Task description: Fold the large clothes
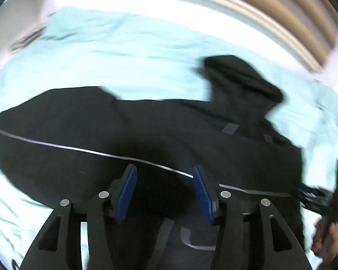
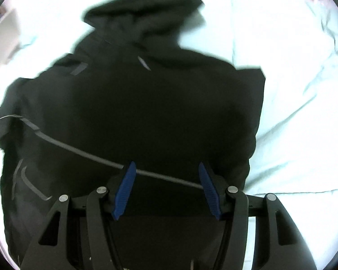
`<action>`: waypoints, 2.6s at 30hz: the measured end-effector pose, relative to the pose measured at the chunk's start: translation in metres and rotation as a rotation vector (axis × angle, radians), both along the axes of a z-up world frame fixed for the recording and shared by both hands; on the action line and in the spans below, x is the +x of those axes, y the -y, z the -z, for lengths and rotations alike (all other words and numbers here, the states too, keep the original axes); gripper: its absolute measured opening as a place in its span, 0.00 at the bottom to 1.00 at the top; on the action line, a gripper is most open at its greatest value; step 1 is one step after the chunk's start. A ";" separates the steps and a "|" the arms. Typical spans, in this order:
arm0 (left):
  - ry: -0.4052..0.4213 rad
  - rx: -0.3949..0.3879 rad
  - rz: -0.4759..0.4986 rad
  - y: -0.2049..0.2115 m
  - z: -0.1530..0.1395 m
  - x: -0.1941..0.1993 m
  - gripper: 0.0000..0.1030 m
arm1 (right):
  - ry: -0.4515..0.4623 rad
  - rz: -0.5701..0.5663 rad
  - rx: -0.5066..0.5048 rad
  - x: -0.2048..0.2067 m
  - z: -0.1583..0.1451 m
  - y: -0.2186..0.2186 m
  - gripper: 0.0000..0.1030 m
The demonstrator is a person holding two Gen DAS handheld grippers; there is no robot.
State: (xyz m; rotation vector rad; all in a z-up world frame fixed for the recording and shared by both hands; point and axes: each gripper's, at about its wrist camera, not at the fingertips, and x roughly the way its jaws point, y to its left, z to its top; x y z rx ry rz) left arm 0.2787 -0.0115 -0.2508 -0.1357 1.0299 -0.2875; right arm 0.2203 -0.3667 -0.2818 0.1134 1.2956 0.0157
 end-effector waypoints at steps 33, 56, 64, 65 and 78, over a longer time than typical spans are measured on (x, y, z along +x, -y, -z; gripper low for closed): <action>-0.055 -0.118 -0.270 -0.161 -0.042 -0.138 0.52 | -0.001 -0.008 0.150 -0.144 -0.093 -0.106 0.60; -0.124 -0.318 -0.717 -0.450 0.086 0.045 0.71 | -0.137 0.098 0.047 -0.096 -0.056 -0.194 0.60; -0.120 -0.369 -0.760 -0.465 0.126 0.061 0.72 | -0.213 -0.003 0.033 -0.068 -0.029 -0.226 0.60; -0.110 -0.368 -0.751 -0.464 0.126 0.060 0.72 | -0.216 -0.026 0.034 -0.065 -0.027 -0.232 0.60; -0.012 -0.284 -0.617 -0.418 0.094 0.068 0.22 | -0.229 -0.082 0.076 -0.052 -0.015 -0.238 0.60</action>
